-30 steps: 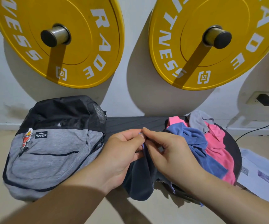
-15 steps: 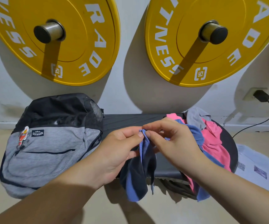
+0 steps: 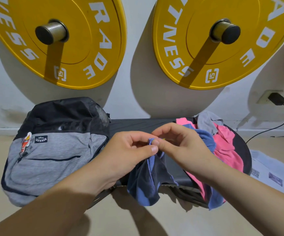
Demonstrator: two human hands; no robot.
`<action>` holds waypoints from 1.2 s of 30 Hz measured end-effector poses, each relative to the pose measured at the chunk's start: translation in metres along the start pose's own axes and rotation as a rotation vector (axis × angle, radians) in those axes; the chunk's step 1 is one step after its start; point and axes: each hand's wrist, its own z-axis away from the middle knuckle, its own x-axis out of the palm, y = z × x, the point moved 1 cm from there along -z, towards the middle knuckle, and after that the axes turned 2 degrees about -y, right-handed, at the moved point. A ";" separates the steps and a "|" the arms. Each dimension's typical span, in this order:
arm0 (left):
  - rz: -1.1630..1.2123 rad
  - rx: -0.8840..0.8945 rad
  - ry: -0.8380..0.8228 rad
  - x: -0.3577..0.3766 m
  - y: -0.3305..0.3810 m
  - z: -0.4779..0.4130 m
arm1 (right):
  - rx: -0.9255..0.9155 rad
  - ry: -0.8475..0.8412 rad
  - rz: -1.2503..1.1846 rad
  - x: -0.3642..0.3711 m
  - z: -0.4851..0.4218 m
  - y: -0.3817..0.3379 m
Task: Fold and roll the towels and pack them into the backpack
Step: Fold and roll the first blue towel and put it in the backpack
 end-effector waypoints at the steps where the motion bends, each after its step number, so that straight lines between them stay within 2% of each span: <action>1: -0.036 0.027 0.002 -0.003 0.002 0.000 | 0.014 -0.036 -0.033 -0.001 0.000 0.000; 5: -0.069 0.110 0.022 -0.015 0.013 0.001 | 0.066 -0.174 0.016 -0.009 0.001 0.003; 8: 0.127 0.160 0.029 -0.019 0.024 0.004 | 0.014 -0.303 0.247 -0.014 0.005 0.003; 11: 0.312 0.211 0.034 -0.022 0.035 0.007 | 0.025 -0.371 0.310 -0.017 0.007 0.002; 13: 0.347 0.242 0.091 -0.026 0.039 0.006 | 0.076 -0.372 0.395 -0.021 0.006 0.010; 15: 0.330 0.266 0.157 -0.033 0.039 0.004 | 0.167 -0.356 0.587 -0.027 0.005 0.024; 17: 0.276 0.268 0.225 -0.040 0.035 0.002 | 0.263 -0.283 0.744 -0.035 0.006 0.035; 21: 0.112 0.226 0.361 -0.049 0.016 -0.004 | 0.395 -0.172 0.827 -0.051 0.005 0.047; 27: -0.063 0.163 0.481 -0.062 -0.002 -0.013 | 0.413 -0.124 0.945 -0.066 0.004 0.049; 29: -0.060 0.129 0.516 -0.070 -0.007 -0.015 | 0.383 -0.064 0.863 -0.069 0.003 0.043; 33: -0.078 0.112 0.609 -0.078 -0.011 -0.017 | 0.357 0.065 0.293 -0.071 0.007 0.033; 36: -0.090 0.127 0.644 -0.079 -0.009 -0.012 | 0.260 0.144 0.013 -0.074 0.007 0.020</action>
